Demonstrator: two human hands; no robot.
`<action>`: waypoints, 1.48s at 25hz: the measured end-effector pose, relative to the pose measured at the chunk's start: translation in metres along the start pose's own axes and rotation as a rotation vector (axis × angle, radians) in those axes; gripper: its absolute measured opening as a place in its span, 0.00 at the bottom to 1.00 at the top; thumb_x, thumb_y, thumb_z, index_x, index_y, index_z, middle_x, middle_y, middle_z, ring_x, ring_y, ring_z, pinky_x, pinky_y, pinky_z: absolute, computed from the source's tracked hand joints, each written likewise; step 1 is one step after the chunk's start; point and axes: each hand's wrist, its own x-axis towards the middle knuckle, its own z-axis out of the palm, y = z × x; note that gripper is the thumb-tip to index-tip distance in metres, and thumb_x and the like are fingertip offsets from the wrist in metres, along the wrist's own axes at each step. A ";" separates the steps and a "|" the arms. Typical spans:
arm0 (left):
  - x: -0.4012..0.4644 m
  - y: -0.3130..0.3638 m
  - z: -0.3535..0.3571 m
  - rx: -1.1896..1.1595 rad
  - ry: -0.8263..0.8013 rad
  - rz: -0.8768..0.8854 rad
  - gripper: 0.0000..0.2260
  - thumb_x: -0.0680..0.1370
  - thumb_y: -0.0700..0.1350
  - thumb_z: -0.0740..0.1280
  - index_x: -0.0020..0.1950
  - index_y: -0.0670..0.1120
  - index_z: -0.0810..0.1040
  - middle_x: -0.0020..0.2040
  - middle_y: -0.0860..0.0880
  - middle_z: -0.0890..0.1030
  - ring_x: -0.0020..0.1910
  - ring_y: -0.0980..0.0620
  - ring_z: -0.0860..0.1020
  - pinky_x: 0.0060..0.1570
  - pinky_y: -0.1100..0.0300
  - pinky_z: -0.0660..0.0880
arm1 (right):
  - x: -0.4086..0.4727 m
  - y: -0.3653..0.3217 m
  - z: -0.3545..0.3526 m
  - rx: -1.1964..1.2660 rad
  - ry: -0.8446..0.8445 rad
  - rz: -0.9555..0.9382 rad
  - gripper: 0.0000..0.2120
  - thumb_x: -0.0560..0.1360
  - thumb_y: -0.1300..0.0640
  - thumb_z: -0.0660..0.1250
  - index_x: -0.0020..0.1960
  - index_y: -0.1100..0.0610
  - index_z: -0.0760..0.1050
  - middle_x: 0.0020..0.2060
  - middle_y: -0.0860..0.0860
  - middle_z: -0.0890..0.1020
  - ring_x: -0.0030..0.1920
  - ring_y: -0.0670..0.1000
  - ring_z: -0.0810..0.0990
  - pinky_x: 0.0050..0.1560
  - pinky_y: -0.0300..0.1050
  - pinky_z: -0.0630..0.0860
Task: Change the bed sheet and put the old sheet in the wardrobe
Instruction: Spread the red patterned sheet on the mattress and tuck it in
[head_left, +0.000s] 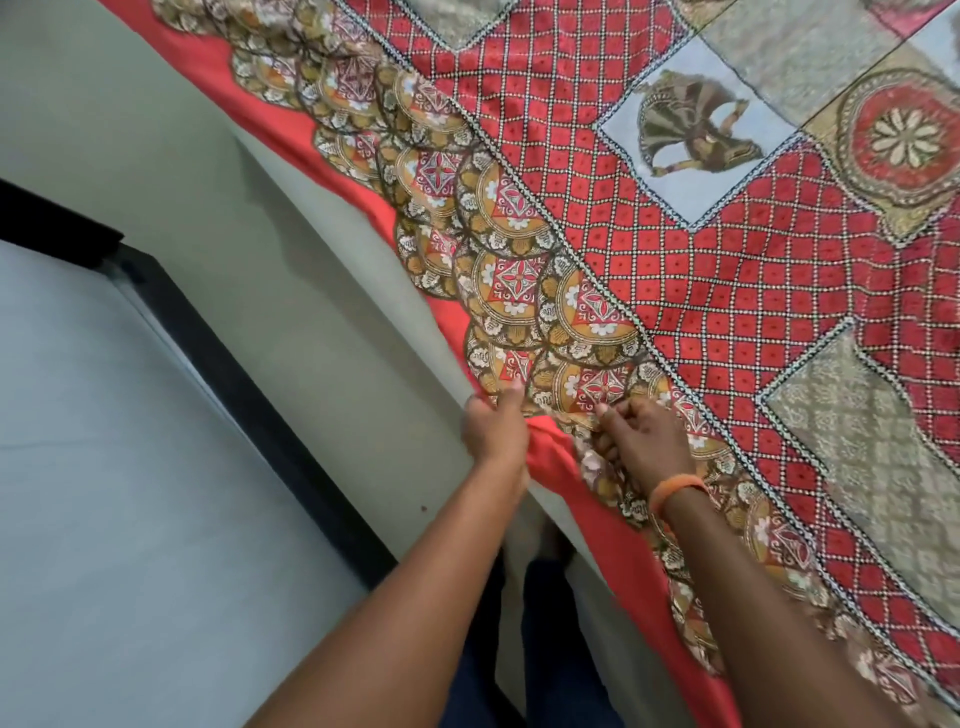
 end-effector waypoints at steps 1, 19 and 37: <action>0.002 -0.006 -0.014 -0.001 0.035 0.005 0.10 0.76 0.49 0.72 0.44 0.44 0.76 0.41 0.47 0.81 0.38 0.47 0.80 0.41 0.51 0.78 | -0.002 -0.002 0.002 -0.117 0.033 -0.020 0.12 0.78 0.48 0.66 0.40 0.54 0.74 0.29 0.49 0.81 0.33 0.51 0.81 0.37 0.49 0.79; 0.009 -0.049 -0.036 -0.078 -0.226 -0.318 0.16 0.72 0.44 0.77 0.54 0.40 0.77 0.48 0.42 0.84 0.48 0.45 0.83 0.49 0.50 0.81 | -0.067 -0.002 0.070 -0.623 -0.376 -0.243 0.07 0.75 0.56 0.63 0.50 0.58 0.75 0.45 0.59 0.83 0.47 0.61 0.81 0.41 0.46 0.73; 0.148 0.205 -0.046 0.084 0.182 -0.149 0.30 0.72 0.48 0.75 0.68 0.39 0.65 0.66 0.39 0.75 0.63 0.40 0.77 0.61 0.51 0.74 | 0.064 -0.220 0.165 -0.402 -0.053 -0.455 0.05 0.74 0.62 0.65 0.50 0.57 0.74 0.42 0.58 0.82 0.42 0.59 0.80 0.37 0.46 0.66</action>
